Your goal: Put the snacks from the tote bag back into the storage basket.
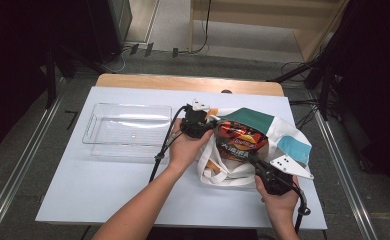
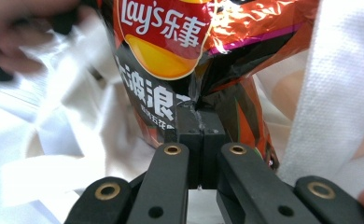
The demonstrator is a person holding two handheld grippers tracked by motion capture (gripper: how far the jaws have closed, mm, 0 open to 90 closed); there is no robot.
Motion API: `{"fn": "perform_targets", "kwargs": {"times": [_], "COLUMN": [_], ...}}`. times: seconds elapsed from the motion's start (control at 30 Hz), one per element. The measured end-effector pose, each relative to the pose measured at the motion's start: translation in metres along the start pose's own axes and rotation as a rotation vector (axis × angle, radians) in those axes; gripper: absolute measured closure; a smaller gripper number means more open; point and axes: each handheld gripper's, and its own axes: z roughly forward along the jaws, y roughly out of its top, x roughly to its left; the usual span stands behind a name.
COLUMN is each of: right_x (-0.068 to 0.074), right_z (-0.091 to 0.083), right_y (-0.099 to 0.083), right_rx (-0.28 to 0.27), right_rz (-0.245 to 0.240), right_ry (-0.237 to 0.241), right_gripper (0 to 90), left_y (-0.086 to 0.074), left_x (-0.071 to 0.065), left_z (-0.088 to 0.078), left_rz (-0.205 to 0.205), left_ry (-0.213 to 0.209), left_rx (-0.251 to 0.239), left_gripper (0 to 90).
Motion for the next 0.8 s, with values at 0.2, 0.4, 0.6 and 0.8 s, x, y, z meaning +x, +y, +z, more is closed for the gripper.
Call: {"fn": "perform_targets", "kwargs": {"times": [0.2, 0.4, 0.6, 0.8], "right_x": [0.000, -0.004, -0.029, -0.024], "right_z": [-0.019, -0.054, -0.039, -0.029], "right_y": [0.008, 0.027, 0.021, 0.018], "right_rx": [-0.083, -0.230, -0.083, -0.115], "right_rz": [0.002, -0.065, 0.062, 0.048], "right_ry": [-0.007, -0.260, -0.312, -0.311], "right_gripper": [80.1, 40.7, 13.5, 9.4], "left_y": [-0.009, -0.012, -0.022, -0.029], "left_x": [-0.005, -0.013, -0.013, -0.016], "left_z": [0.003, -0.019, -0.031, -0.034], "left_rz": [0.007, 0.039, 0.033, 0.045], "left_ry": [-0.011, -0.001, 0.000, 0.000], "left_rx": [-0.018, -0.072, -0.097, -0.099], "left_gripper": [76.0, 61.4, 52.0, 52.3]}}
